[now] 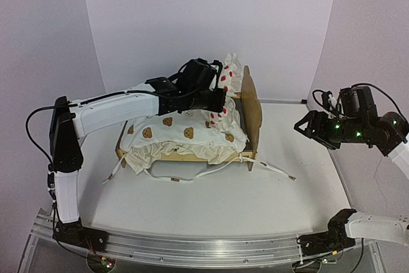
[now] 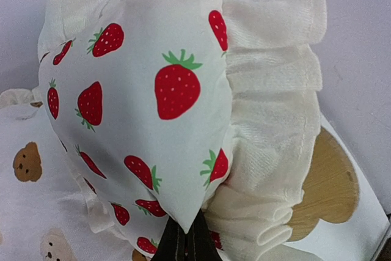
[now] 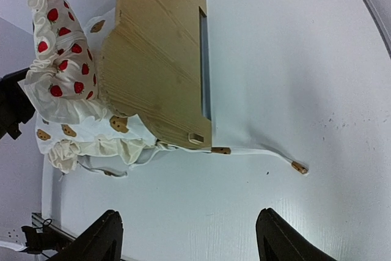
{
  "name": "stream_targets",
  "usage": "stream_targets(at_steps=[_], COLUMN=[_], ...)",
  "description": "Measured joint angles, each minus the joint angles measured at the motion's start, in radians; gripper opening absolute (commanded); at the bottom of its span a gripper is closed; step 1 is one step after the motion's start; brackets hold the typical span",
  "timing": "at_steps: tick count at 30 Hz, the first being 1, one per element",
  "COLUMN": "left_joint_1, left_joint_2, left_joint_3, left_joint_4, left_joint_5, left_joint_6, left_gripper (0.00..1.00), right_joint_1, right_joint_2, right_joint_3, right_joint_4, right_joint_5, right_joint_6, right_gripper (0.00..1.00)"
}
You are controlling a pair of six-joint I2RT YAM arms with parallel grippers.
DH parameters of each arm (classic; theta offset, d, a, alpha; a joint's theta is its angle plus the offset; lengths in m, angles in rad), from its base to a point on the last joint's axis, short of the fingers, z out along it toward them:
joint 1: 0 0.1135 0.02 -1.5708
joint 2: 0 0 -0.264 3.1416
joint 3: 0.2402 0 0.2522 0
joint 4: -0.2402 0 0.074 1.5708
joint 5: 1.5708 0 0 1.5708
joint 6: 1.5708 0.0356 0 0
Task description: Set up the pet bed
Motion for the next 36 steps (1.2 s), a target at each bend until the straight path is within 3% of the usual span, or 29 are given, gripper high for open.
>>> stream_targets(at_steps=[5, 17, 19, 21, 23, 29, 34, 36], left_joint_1=[0.002, 0.036, 0.039, 0.04, 0.04, 0.041, 0.041, 0.042], left_joint_2=[0.11, 0.233, 0.242, 0.258, 0.273, 0.273, 0.177, 0.114], left_joint_3=[0.136, 0.229, 0.238, 0.259, 0.28, 0.276, 0.133, 0.067], left_joint_4=[-0.075, -0.101, -0.102, -0.1, -0.1, -0.073, -0.02, -0.005], left_joint_5=[-0.045, -0.031, -0.018, -0.006, 0.012, 0.089, 0.133, 0.137], left_joint_6=[-0.032, -0.073, -0.079, -0.08, -0.088, -0.061, -0.028, -0.015], left_gripper=[0.0, 0.02, 0.12, 0.33, 0.46, 0.69, 0.95, 1.0], right_joint_1=[0.0, 0.0, 0.0, 0.0, 0.0, 0.0, 0.0, 0.0], right_joint_2=[0.006, -0.011, -0.015, -0.017, -0.018, -0.019, -0.014, -0.003], right_joint_3=[-0.018, -0.041, -0.043, -0.043, -0.043, -0.043, -0.043, -0.043], right_joint_4=[-0.033, -0.078, -0.082, -0.085, -0.087, -0.094, -0.101, -0.101], right_joint_5=[0.037, 0.094, 0.099, 0.102, 0.103, 0.103, 0.103, 0.103], right_joint_6=[-0.025, -0.062, -0.064, -0.067, -0.067, -0.068, -0.074, -0.079], right_gripper=[0.77, 0.79, 0.8, 0.8, 0.81, 0.82, 0.83, 0.85])
